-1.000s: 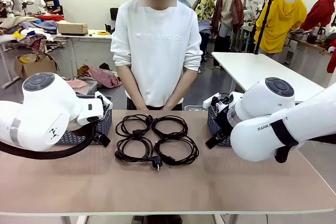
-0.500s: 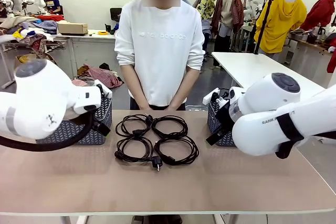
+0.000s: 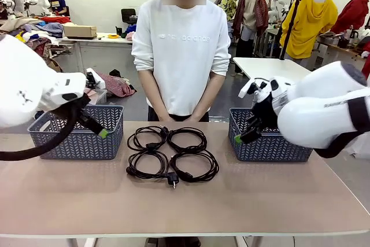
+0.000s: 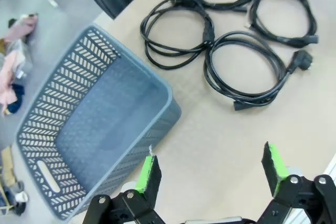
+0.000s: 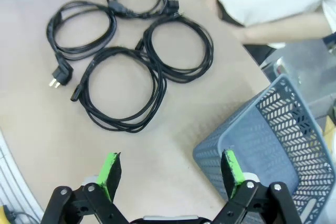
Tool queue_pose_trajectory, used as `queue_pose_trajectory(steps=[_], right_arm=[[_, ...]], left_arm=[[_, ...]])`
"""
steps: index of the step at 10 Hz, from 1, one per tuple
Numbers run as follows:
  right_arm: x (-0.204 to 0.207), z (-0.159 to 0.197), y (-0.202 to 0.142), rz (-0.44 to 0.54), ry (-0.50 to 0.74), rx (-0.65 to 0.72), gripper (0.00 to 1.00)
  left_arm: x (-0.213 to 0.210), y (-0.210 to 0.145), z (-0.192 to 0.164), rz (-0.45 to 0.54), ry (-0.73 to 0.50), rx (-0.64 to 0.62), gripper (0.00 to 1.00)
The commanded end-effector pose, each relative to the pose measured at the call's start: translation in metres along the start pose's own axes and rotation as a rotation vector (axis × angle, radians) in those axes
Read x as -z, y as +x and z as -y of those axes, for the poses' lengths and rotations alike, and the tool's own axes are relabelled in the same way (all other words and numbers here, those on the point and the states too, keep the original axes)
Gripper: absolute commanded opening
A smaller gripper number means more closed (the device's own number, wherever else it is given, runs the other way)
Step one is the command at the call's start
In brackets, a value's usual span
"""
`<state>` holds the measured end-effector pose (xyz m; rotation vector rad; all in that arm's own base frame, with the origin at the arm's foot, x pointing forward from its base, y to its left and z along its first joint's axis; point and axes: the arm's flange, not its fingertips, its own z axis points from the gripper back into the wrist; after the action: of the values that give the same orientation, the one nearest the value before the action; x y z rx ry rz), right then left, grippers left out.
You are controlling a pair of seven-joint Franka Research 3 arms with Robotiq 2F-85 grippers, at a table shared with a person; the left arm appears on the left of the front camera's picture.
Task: Organize the cables according to human instructions.
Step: Pick up a bundle of cables and place it in the basket indicated by the human.
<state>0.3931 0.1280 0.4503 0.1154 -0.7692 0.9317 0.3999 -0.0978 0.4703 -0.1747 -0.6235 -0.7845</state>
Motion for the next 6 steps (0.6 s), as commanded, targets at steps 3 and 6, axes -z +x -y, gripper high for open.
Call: queue_pose_trajectory(steps=[3, 6], right_arm=[[-0.059, -0.035, -0.092, 0.161, 0.053, -0.046, 1.0], [-0.071, -0.036, -0.104, 0.214, 0.051, -0.037, 1.0]], left_arm=[[-0.034, -0.021, -0.023, 0.121, -0.1, -0.029, 1.0], [-0.051, -0.034, -0.038, 0.144, -0.112, -0.049, 1.0]])
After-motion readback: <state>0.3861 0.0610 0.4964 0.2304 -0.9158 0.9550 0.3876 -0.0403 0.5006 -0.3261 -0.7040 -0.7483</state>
